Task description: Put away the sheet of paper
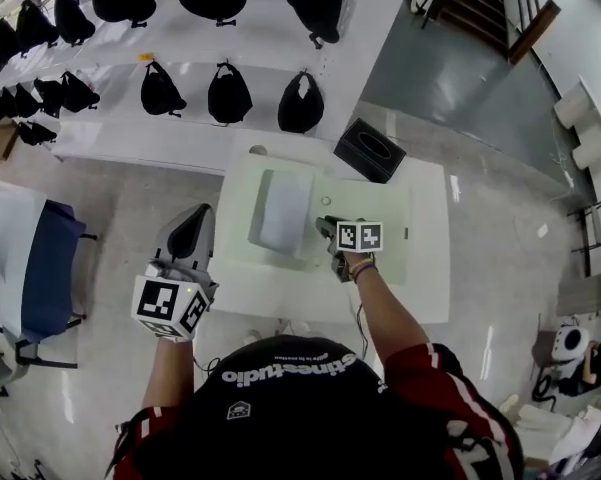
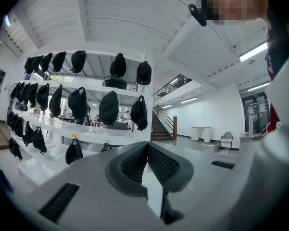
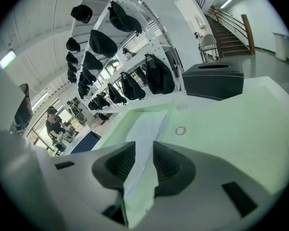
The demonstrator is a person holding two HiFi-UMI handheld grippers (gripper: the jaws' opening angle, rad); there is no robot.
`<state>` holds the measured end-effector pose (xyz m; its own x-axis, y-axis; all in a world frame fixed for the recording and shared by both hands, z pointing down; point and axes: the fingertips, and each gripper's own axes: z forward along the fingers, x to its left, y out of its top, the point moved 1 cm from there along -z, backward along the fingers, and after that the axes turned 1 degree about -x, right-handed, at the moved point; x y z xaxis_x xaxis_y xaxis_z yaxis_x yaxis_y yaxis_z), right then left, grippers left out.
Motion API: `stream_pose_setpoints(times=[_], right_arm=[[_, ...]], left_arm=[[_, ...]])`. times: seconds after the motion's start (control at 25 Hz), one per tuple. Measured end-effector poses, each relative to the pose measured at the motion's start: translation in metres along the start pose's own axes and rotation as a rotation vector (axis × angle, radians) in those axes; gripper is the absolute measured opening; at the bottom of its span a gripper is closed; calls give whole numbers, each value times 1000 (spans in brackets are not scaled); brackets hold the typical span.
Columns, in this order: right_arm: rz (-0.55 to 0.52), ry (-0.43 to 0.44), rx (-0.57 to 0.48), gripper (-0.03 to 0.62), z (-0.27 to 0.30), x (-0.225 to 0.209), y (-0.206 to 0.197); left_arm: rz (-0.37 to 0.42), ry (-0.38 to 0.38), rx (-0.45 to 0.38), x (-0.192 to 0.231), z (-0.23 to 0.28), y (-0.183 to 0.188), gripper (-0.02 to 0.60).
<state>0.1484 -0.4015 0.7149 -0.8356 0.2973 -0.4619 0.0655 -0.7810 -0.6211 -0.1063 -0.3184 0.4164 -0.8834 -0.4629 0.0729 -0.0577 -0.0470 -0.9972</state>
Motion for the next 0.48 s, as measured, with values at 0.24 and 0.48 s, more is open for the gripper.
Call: stream_pose_setpoints(times=[0.24,0.48], right_arm=[[18,-50,-99,115,-43,8,0],[-42,-125,-238,114,-100,27,12]], left_arm=[[-4,-76,-23,-12,0,5,5],[4,-136,-44,-19,-6,13,5]])
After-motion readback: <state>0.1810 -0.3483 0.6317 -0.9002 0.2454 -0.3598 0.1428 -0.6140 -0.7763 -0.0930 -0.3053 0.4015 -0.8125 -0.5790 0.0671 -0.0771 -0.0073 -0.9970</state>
